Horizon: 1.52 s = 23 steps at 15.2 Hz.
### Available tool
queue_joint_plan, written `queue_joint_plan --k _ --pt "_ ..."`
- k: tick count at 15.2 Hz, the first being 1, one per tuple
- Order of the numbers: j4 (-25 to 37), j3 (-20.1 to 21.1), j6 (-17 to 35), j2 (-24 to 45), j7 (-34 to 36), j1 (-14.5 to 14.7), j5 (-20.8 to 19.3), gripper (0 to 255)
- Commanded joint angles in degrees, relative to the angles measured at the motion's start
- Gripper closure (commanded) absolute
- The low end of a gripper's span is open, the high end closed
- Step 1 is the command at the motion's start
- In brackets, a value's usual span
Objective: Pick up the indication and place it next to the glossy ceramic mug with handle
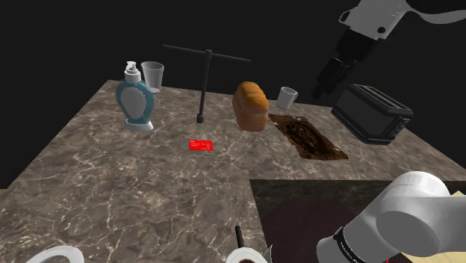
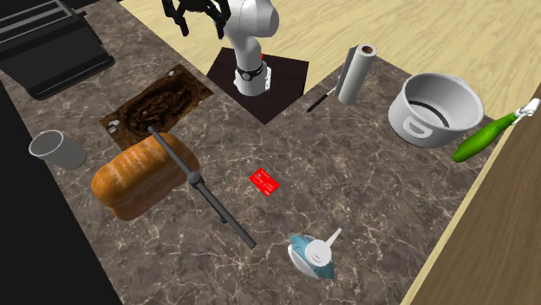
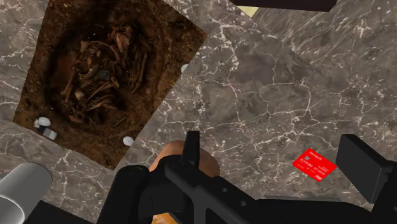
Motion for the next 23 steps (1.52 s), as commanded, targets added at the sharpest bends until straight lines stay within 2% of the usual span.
queue_joint_plan --k 1,8,14,19,23 --pt "0.0 0.0 0.0 0.0 0.0 0.0 0.0 0" --pt "-9.3 -2.4 18.5 4.4 -10.0 4.7 2.7 0" --pt "-13.3 -4.7 34.1 12.3 -19.9 10.0 6.6 0" --pt "-13.8 -7.4 46.0 21.1 -30.0 16.1 12.1 0" --pt "-12.2 -10.1 53.9 29.0 -40.4 22.1 19.2 0"
